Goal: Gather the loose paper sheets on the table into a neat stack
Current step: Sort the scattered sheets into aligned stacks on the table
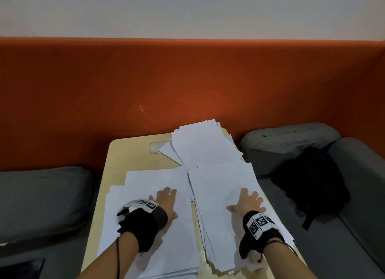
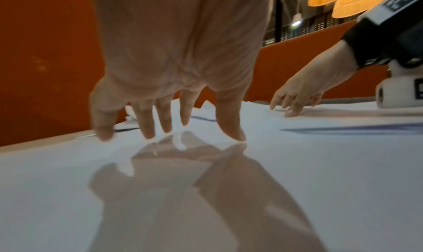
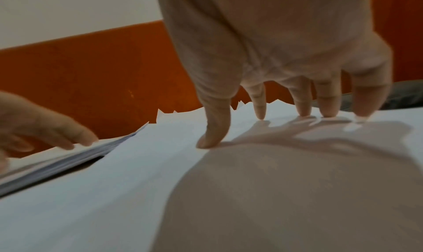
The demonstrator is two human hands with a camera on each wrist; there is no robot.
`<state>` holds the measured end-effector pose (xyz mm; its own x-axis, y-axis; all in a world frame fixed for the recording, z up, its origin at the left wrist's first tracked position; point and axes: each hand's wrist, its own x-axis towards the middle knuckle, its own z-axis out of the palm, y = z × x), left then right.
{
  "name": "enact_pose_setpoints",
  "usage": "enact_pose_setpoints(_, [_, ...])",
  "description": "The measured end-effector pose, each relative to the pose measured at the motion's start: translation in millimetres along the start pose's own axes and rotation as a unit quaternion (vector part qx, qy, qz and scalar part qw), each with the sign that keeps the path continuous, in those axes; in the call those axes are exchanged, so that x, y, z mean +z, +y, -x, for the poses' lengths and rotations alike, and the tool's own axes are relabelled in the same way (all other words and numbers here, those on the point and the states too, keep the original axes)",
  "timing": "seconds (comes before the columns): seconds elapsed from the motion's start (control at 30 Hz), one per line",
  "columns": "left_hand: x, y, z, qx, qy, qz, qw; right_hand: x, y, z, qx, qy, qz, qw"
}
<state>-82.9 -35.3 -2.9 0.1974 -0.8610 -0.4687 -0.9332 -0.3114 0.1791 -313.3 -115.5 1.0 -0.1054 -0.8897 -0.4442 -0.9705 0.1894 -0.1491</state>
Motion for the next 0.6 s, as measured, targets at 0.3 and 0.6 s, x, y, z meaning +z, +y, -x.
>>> enact_pose_setpoints(0.3, [11.1, 64.7, -13.3, 0.025, -0.035, 0.252, 0.967, 4.9, 9.1, 4.1, 0.019, 0.029, -0.012, 0.999])
enact_pose_setpoints(0.6, [12.1, 75.4, -27.5, -0.048, 0.013, 0.355, 0.933, 4.1, 9.3, 9.9, 0.04, 0.034, -0.017, 0.998])
